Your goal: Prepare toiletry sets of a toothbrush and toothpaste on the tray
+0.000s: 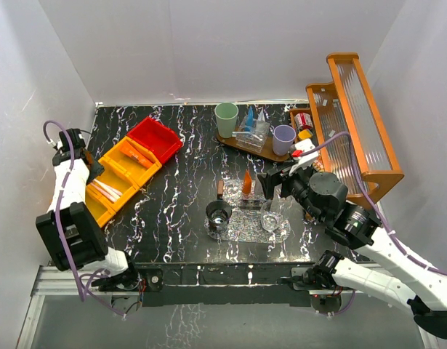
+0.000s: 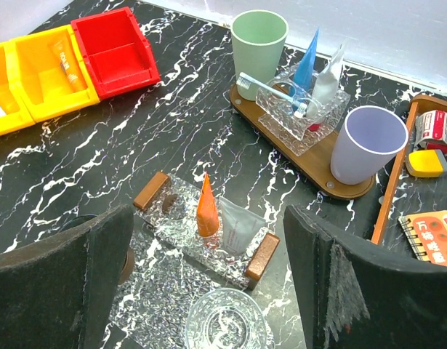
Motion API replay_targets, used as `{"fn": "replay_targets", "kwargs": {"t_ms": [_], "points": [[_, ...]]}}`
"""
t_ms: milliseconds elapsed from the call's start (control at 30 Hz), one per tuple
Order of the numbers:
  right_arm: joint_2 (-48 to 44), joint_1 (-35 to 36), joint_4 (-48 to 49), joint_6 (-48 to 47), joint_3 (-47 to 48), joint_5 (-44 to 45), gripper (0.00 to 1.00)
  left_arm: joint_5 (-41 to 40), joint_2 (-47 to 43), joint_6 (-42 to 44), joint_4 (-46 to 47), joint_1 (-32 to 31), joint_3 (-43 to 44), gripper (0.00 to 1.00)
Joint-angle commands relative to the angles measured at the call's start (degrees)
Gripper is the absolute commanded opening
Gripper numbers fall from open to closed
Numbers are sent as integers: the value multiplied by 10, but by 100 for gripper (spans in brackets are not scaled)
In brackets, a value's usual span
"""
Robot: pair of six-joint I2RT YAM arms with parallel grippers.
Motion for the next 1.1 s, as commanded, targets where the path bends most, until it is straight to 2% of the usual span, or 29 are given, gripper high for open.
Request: {"fn": "replay_targets", "kwargs": {"t_ms": [0,200,467,667,1067], "points": [[-12,1,45,2,-6,0,83,0,10,12,6,3,23,32],[-10,1,49,-1,-8,-2,84,-25,46,11,18,3,32,29],[-10,1,52,-1,-13,-4,84,-48,81,6,36,3,44,33],[-8,1,53,-2,-15,-3,84,-54,107,1,35,4,54,31],[-5,1,56,-2,-15,-4,85,-60,111,3,42,5,45,18]]}}
